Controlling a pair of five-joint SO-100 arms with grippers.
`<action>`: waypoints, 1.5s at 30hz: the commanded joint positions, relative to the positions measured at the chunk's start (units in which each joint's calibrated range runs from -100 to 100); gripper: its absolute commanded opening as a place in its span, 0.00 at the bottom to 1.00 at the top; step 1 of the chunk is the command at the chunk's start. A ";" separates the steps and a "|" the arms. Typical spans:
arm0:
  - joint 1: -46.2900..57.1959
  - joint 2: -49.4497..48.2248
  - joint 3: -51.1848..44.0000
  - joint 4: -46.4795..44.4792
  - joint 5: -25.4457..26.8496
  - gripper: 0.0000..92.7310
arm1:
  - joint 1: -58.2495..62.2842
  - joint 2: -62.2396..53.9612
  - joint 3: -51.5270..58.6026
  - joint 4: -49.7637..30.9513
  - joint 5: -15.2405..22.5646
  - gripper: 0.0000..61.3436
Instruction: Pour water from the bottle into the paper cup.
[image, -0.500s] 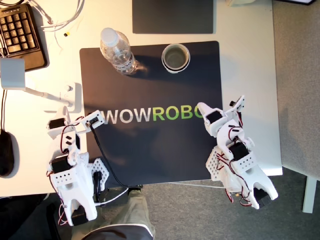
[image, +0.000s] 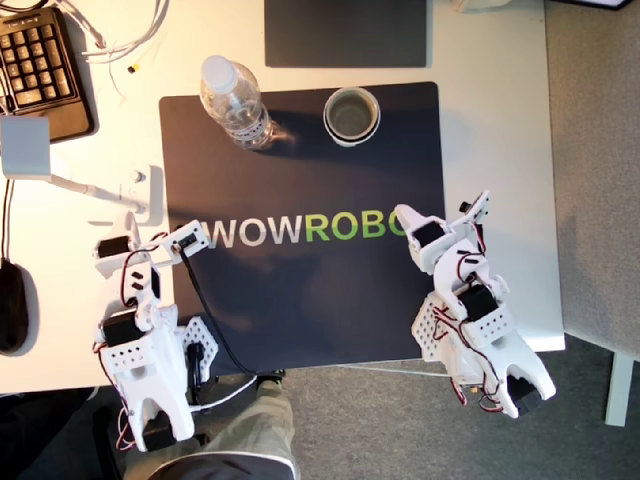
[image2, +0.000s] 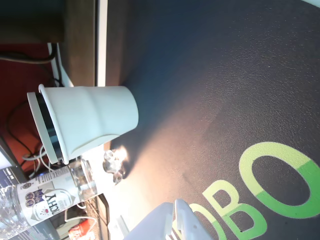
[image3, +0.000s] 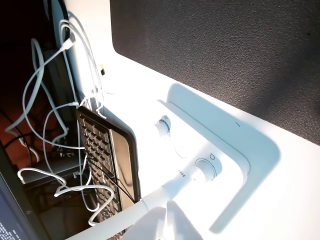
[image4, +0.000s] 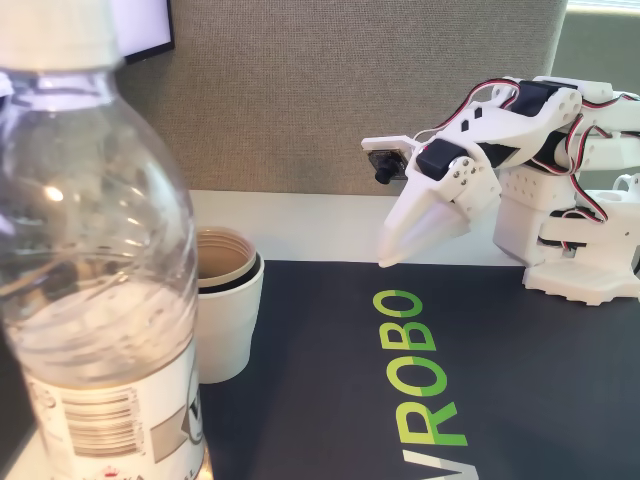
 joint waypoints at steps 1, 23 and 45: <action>-0.32 -0.78 0.36 -1.43 0.15 0.00 | -0.48 -0.74 0.72 0.09 0.05 0.01; -2.28 -0.78 0.36 -1.51 0.63 0.00 | -0.48 -0.74 0.72 0.09 0.05 0.01; 27.30 64.12 -6.45 -90.63 44.54 0.04 | 11.84 40.83 0.36 -45.17 17.97 0.02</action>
